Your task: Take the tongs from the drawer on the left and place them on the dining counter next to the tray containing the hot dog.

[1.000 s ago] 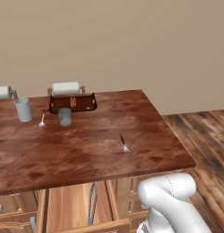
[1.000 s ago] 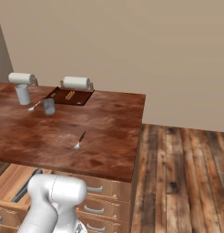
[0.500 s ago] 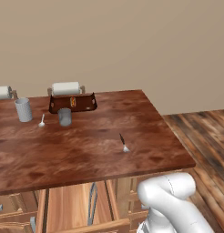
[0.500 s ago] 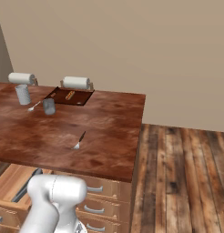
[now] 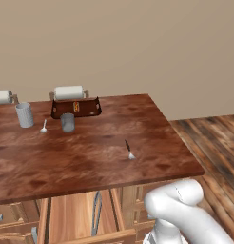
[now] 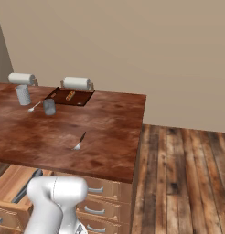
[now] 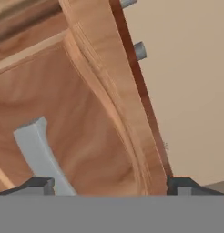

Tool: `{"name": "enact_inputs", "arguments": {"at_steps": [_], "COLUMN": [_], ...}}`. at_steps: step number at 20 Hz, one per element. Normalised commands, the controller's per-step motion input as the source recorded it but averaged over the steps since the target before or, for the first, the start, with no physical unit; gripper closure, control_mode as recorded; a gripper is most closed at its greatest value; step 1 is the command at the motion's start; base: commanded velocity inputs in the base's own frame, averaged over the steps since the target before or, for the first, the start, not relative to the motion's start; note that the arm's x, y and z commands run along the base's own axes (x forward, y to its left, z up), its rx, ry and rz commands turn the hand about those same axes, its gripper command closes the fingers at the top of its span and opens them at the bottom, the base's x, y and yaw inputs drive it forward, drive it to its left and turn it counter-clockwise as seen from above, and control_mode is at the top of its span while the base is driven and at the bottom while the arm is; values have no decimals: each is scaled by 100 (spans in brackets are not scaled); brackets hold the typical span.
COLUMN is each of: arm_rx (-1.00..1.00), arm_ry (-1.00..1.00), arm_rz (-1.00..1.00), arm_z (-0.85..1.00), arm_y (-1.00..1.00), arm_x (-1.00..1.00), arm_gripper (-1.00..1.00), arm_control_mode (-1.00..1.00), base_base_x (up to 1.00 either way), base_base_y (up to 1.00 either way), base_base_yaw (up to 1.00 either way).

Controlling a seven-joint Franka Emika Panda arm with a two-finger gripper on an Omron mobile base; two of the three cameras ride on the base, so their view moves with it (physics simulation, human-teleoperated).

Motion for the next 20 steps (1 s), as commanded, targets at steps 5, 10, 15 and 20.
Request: {"name": "enact_inputs", "arguments": {"at_steps": [5, 10, 15, 20], "arm_rx": [20, 13, 0, 0], "arm_ry": [0, 2, 4, 11], "arm_rz": [0, 0, 0, 0], "arm_z": [23, 36, 20, 26], "arm_y": [-29, -18, -1, 0], "arm_x": [-6, 0, 0, 0], "arm_gripper": [-100, -100, -100, -100], "arm_control_mode": [-100, -100, -100, -100], "base_base_x": [0, 0, 0, 0], "base_base_y": [0, 0, 0, 0], "base_base_yaw": [0, 0, 0, 0]}}
